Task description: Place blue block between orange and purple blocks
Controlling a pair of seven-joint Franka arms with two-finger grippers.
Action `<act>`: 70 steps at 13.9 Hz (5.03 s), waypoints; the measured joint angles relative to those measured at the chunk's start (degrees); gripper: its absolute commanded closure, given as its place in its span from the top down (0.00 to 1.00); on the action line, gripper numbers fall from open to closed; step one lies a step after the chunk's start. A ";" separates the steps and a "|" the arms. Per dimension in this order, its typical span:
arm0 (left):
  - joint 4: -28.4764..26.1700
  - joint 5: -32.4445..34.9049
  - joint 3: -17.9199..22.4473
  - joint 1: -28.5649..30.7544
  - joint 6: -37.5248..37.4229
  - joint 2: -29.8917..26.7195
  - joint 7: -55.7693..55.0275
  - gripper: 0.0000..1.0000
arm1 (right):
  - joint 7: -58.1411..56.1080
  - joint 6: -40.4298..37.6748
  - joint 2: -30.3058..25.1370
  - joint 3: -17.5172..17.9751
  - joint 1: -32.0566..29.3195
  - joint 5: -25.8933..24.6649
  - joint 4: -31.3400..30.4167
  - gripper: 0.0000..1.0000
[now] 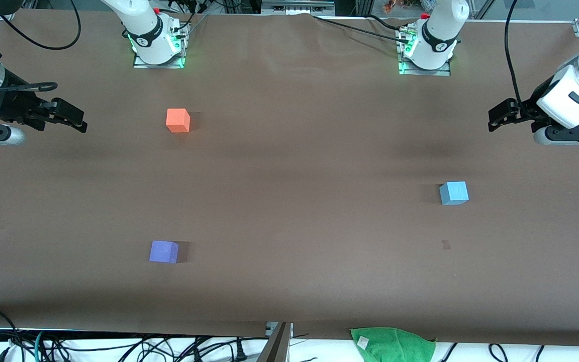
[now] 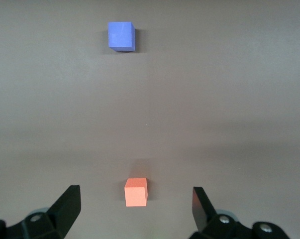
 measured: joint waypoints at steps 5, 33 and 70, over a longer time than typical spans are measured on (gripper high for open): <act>-1.24 0.00 0.31 0.29 1.04 5.64 0.01 1.00 | 0.00 0.00 0.00 0.00 0.00 0.00 0.00 0.99; -24.96 5.72 0.27 4.63 55.93 27.73 0.05 0.11 | 0.00 0.02 0.00 0.02 0.01 0.00 0.01 0.99; 15.28 6.12 -8.92 -21.11 8.55 25.65 -32.13 1.00 | -0.37 1.50 10.24 1.20 1.38 -0.69 -0.43 0.99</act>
